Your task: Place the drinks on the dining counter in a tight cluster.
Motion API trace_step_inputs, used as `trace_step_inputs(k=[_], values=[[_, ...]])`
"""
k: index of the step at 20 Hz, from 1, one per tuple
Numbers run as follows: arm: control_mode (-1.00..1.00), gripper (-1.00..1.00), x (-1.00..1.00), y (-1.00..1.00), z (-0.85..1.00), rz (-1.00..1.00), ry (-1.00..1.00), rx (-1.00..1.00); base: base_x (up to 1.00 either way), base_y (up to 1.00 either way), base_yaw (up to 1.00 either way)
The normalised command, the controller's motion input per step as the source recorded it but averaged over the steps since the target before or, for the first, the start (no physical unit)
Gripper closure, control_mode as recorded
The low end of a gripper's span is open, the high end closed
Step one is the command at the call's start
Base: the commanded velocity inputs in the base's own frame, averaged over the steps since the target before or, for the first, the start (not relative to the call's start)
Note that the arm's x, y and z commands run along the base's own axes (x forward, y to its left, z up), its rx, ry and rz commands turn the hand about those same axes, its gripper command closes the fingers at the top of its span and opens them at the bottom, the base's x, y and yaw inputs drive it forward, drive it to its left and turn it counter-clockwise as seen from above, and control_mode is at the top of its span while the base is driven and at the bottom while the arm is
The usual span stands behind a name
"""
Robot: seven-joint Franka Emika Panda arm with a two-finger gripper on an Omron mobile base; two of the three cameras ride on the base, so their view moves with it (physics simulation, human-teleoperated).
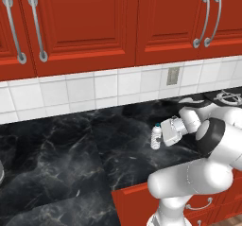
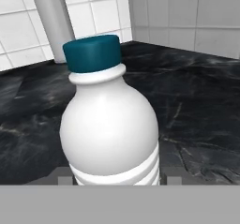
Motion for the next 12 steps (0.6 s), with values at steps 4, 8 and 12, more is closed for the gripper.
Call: trace_step_inputs(k=[4,8,12], values=[[-1.00,1.00,-0.29,-0.10,0.11,-0.02,-0.09,0.00,0.00,0.00,0.00],[-1.00,1.00,-0.54,-0.11,0.52,-0.10,-0.10,0.00,0.00,0.00,0.00],[-1.00,1.00,-0.49,-0.09,0.55,-0.10,-0.01,0.00,0.00,0.00,0.00]])
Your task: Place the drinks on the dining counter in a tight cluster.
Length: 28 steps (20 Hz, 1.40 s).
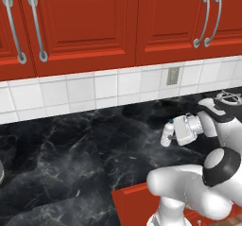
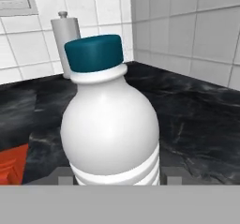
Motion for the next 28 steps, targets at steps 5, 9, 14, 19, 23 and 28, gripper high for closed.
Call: trace_step_inputs(k=[5,9,14,19,23,28], values=[[-1.00,1.00,-0.34,-0.16,0.55,-0.13,0.10,0.00,0.00,0.00,0.00],[-1.00,1.00,-0.16,-0.01,0.36,-0.11,0.20,-0.02,0.00,0.00,0.00],[-1.00,1.00,0.00,0.00,0.14,-0.02,0.03,-0.01,0.00,0.00,0.00],[-1.00,1.00,-0.08,0.00,0.17,0.00,-0.09,0.00,0.00,0.00,0.00],[-1.00,1.00,-0.29,0.00,0.59,0.04,-0.11,0.00,0.00,0.00,0.00],[-1.00,1.00,-0.10,0.00,0.28,0.07,0.00,0.00,0.00,0.00,0.00]])
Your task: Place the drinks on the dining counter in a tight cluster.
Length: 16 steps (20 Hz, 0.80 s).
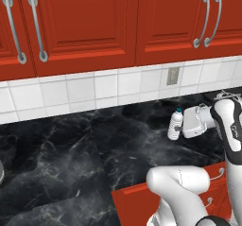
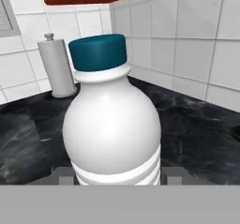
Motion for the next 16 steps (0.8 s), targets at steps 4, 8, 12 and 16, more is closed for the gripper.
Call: trace_step_inputs(k=[4,8,12,16], values=[[-1.00,1.00,0.00,0.00,0.00,0.00,0.00,0.00,0.00,0.00,0.00],[-1.00,1.00,0.00,0.00,0.00,0.00,0.00,0.00,0.00,0.00,0.00],[1.00,1.00,0.00,0.00,0.00,0.00,0.00,0.00,-0.30,-0.16,-0.05],[1.00,1.00,0.00,0.00,0.00,0.00,0.00,0.00,-1.00,-0.80,-0.31]])
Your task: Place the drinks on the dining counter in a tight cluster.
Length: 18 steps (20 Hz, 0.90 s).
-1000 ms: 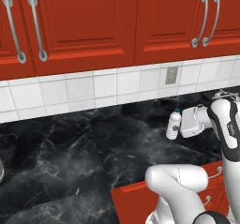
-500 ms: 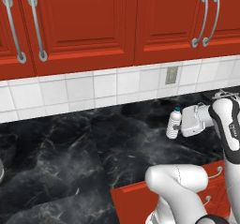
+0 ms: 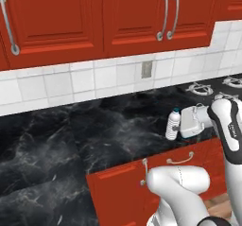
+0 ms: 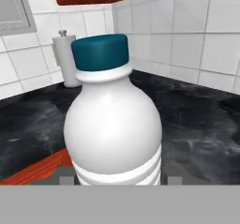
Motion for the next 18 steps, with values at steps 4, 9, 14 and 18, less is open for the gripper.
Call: trace_step_inputs(k=[4,9,14,18], values=[[1.00,1.00,0.00,0.00,0.00,0.00,0.00,0.00,-1.00,-0.93,-0.34],[1.00,1.00,0.00,0.00,0.00,0.00,0.00,0.00,-0.58,-0.83,-0.43],[1.00,1.00,0.00,0.00,0.00,0.00,0.00,0.00,0.23,-0.32,-0.81],[1.00,1.00,0.00,0.00,0.00,0.00,0.00,0.00,0.34,-0.13,-0.81]])
